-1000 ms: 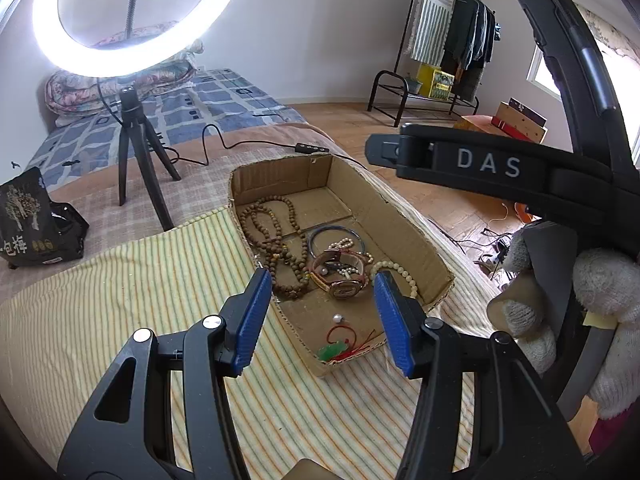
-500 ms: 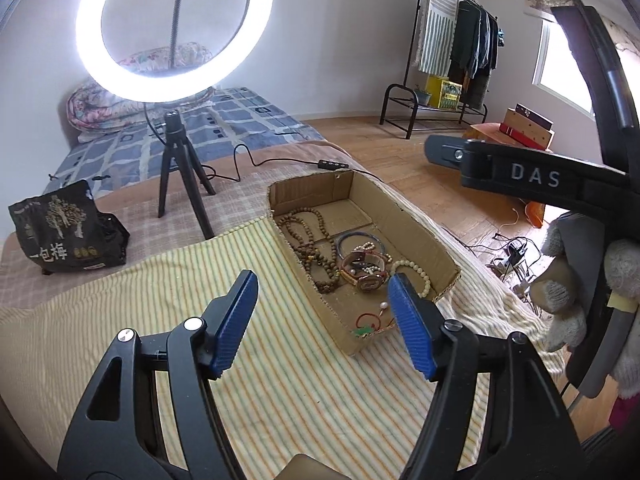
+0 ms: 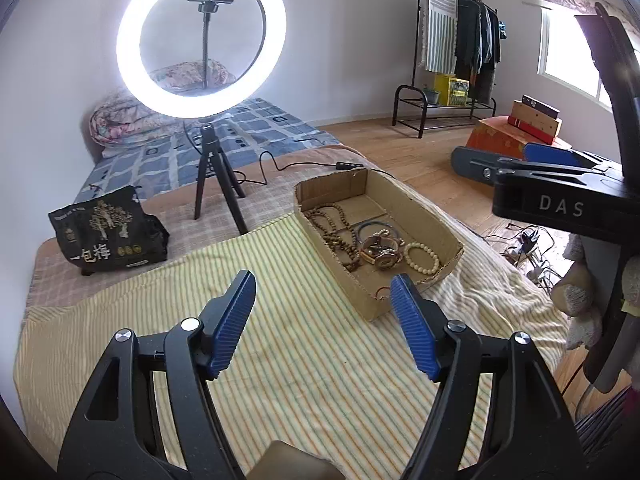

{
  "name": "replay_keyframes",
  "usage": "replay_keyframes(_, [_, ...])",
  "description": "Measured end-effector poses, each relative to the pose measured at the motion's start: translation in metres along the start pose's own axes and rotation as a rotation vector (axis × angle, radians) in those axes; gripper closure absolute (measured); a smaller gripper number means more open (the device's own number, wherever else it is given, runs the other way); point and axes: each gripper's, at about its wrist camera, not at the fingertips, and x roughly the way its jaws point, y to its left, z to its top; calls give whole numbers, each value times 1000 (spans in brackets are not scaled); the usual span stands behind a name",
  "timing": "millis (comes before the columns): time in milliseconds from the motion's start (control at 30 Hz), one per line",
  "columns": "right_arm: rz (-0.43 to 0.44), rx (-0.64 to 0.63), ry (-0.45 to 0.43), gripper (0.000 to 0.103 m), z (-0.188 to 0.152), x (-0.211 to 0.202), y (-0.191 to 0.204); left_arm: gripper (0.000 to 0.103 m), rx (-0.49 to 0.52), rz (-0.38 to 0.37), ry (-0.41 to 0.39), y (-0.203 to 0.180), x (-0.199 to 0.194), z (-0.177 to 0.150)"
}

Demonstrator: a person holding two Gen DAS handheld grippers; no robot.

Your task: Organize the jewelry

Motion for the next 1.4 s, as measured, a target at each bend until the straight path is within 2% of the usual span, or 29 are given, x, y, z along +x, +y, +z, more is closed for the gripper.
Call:
replay_keyframes(67, [-2, 4, -10, 0, -2, -6, 0, 16, 1, 1, -9, 2, -5, -2])
replay_keyframes(200, [3, 19, -19, 0, -6, -12, -2, 12, 27, 26, -35, -1, -14, -4])
replay_keyframes(300, [6, 28, -24, 0, -7, -15, -3, 4, 32, 33, -49, -1, -18, -6])
replay_keyframes(567, [1, 25, -34, 0, -8, -17, -4, 2, 63, 68, -37, -6, -17, -9])
replay_keyframes(1400, [-2, 12, -24, 0, -11, -12, 1, 1, 61, 76, -28, -5, -18, -9])
